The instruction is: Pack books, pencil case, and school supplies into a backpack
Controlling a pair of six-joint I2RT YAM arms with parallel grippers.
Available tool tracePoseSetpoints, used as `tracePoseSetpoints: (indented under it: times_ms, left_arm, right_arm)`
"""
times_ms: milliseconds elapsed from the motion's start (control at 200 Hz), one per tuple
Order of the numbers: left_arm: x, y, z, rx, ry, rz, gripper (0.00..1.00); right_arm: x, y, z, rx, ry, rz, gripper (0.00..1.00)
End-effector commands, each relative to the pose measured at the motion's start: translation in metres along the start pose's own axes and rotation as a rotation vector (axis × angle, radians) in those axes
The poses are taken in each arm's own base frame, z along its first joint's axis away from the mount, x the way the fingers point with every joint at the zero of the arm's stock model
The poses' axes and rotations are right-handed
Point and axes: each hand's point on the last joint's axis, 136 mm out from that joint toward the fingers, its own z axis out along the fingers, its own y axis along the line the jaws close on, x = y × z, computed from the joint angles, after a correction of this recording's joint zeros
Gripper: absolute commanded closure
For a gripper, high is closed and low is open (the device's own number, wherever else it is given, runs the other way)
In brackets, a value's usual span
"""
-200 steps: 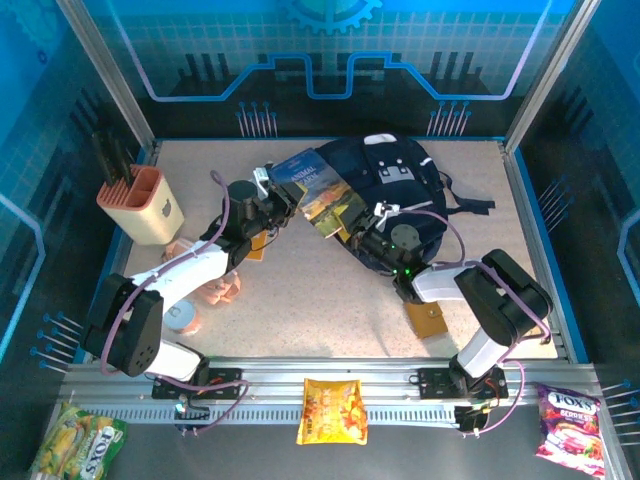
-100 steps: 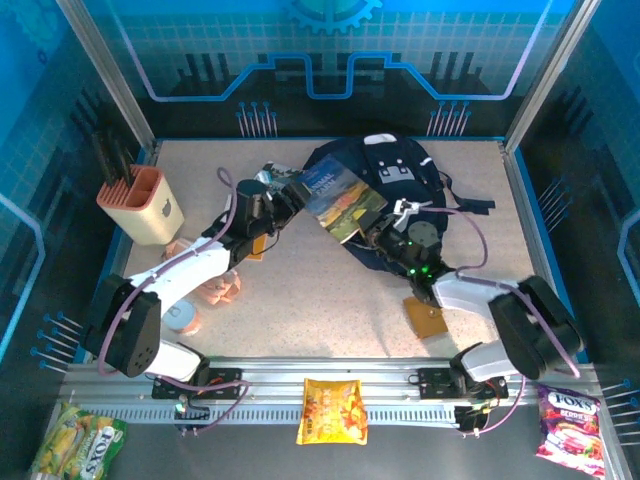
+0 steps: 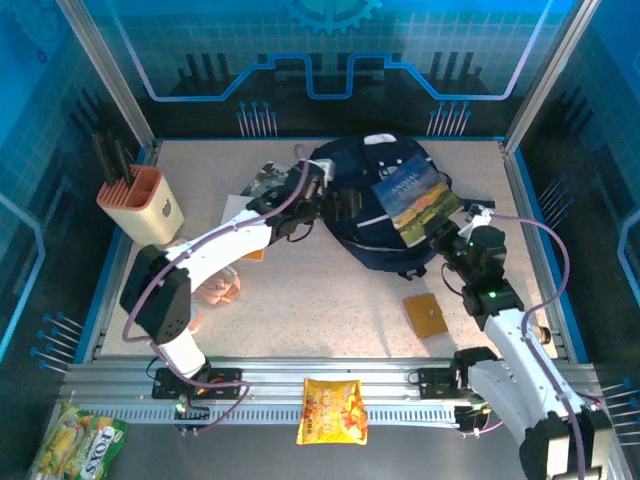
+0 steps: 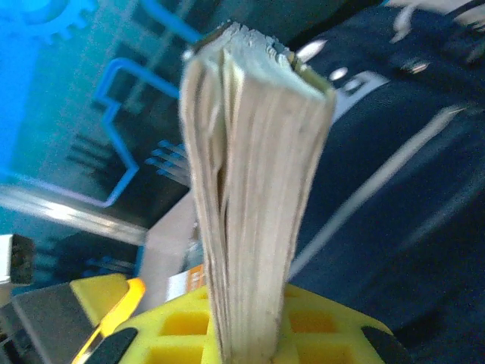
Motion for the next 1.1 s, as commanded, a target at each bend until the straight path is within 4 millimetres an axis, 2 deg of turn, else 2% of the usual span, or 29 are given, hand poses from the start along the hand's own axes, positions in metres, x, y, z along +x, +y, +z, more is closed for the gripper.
tracePoseSetpoints:
  times_ms: [0,115,275,405,540,740,900,1096]
  left_arm:
    - [0.02,-0.017,0.017,-0.012,0.1,0.263,0.09]
    - [0.029,-0.041,0.038,0.019,0.143,0.403,0.1]
    - [0.038,-0.066,0.072,0.082,0.221,0.506,0.23]
    - [0.045,-0.081,0.102,0.097,0.259,0.573,0.3]
    - [0.052,-0.097,0.12,0.126,0.29,0.627,0.32]
    - [0.061,-0.094,0.139,0.103,0.31,0.678,0.43]
    - [0.079,-0.086,0.148,0.11,0.352,0.705,0.44]
    - [0.095,-0.069,0.158,0.061,0.401,0.755,0.44]
  right_arm:
    - [-0.023,-0.009,-0.026,0.097,-0.05,-0.092,0.96]
    - [-0.034,-0.027,-0.047,0.197,-0.085,-0.106,0.96]
    - [-0.044,-0.046,-0.073,0.323,-0.106,-0.111,0.96]
    - [-0.046,-0.05,-0.085,0.366,-0.107,-0.106,0.96]
    - [-0.045,-0.052,-0.089,0.382,-0.097,-0.089,0.95]
    - [-0.046,-0.047,-0.093,0.371,-0.104,-0.094,0.95]
    - [-0.046,-0.047,-0.095,0.375,-0.104,-0.094,0.95]
    - [-0.049,-0.045,-0.099,0.379,-0.119,-0.102,0.95]
